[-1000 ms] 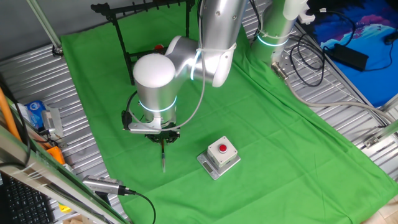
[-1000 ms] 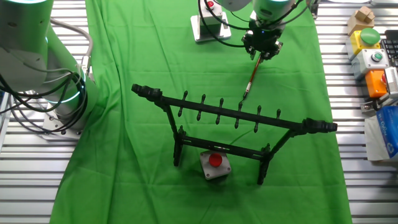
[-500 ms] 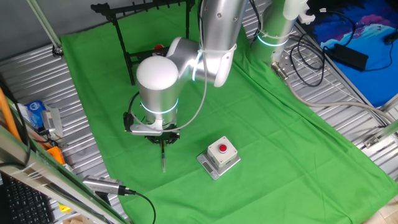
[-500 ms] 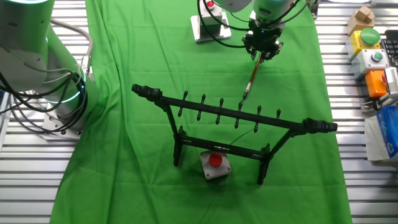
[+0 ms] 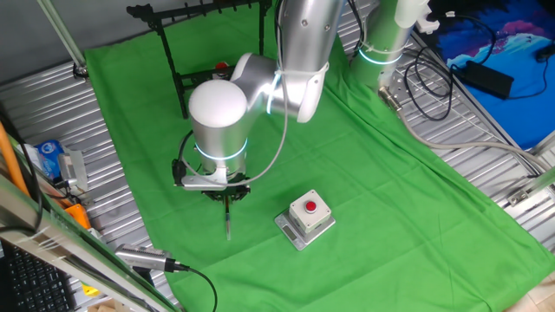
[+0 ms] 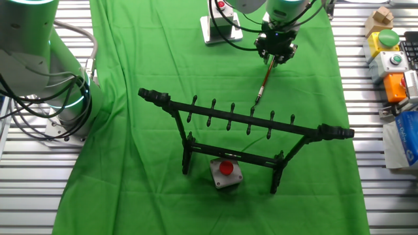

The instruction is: Place the brush on the pen rack

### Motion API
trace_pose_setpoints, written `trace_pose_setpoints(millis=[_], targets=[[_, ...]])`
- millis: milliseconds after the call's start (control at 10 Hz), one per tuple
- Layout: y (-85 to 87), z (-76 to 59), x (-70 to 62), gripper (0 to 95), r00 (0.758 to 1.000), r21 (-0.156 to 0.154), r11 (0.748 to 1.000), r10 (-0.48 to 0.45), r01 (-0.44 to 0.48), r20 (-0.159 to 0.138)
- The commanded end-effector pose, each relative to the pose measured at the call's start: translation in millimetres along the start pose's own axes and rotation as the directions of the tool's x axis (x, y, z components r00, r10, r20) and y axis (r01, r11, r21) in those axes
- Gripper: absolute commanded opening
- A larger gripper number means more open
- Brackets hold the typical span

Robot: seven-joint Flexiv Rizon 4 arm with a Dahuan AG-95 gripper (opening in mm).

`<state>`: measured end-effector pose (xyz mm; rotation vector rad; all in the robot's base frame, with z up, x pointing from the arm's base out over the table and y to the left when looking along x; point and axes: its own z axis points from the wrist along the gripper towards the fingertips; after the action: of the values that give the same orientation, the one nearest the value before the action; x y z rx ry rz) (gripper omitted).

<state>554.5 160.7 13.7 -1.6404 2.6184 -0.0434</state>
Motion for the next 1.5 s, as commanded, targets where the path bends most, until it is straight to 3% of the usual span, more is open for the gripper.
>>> trace_pose_setpoints(millis=[100,700,800,1400,1500], targets=[[0.1,-0.3,0.3,19.0,1.0,0.002,1.0,0.002,-0.002,0.002],[-1.6,5.0,-0.1,19.0,1.0,0.002,1.0,0.014,-0.014,0.004],[-1.6,5.1,0.0,0.0,1.0,0.003,1.0,0.019,-0.019,0.005],[-2.5,5.2,-1.9,0.0,0.999,0.008,0.999,0.044,-0.044,-0.005],[-4.1,-5.0,-4.9,0.0,0.999,-0.01,0.999,0.048,-0.048,-0.019]])
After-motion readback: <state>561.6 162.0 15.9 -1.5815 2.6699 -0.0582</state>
